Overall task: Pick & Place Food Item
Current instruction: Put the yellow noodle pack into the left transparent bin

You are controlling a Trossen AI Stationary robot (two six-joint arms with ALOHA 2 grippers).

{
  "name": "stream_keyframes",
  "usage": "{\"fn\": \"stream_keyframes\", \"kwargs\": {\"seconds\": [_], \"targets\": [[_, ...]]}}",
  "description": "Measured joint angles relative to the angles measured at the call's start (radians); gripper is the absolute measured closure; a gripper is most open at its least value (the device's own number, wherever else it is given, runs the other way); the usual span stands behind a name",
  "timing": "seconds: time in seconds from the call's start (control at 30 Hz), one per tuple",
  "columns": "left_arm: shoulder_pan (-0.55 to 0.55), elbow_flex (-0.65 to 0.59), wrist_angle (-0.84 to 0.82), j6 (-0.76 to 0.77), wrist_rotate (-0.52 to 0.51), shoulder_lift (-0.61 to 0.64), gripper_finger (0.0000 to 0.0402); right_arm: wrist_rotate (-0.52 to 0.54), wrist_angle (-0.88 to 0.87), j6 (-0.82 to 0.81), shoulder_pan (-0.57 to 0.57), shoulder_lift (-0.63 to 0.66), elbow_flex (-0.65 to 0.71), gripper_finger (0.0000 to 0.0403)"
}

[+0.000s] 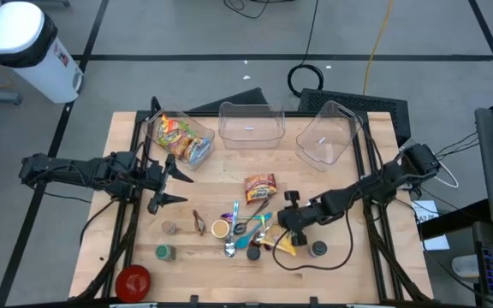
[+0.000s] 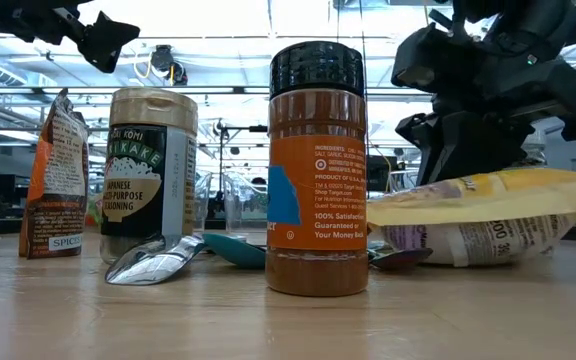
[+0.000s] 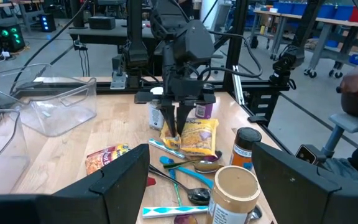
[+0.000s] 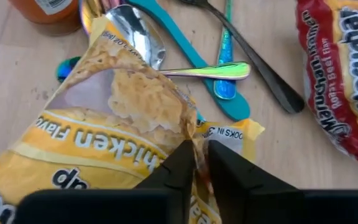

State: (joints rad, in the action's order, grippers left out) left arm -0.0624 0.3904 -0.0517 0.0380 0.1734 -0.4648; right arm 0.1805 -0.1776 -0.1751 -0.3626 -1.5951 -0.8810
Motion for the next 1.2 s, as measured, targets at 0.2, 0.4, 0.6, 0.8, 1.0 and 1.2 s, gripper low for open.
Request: {"fn": "stream_keyframes", "kwargs": {"seconds": [0.2,0.4,0.6,0.8,1.0,1.2], "targets": [[0.0,0.0,0.0,0.0,0.0,0.0,0.011,-0.054,0.012,-0.021,0.024,0.0,0.0,0.0399],[0.0,0.0,0.0,0.0,0.0,0.0,0.011,-0.05,0.012,-0.023,0.032,0.045,-0.014,0.0401],[0.0,0.0,0.028,0.001,0.0,0.0,0.011,0.034,0.027,0.039,-0.006,0.146,-0.029,0.0402],[0.0,0.0,0.107,0.028,0.0,-0.024,0.011,0.147,0.045,0.147,-0.046,0.265,-0.029,0.0402],[-0.002,0.0,0.277,0.032,0.0,-0.146,0.011,0.241,0.139,0.326,-0.053,0.338,-0.029,0.0403],[-0.002,0.0,0.517,0.036,-0.002,-0.344,0.011,0.238,0.283,0.515,-0.049,0.315,-0.029,0.0403]]}}
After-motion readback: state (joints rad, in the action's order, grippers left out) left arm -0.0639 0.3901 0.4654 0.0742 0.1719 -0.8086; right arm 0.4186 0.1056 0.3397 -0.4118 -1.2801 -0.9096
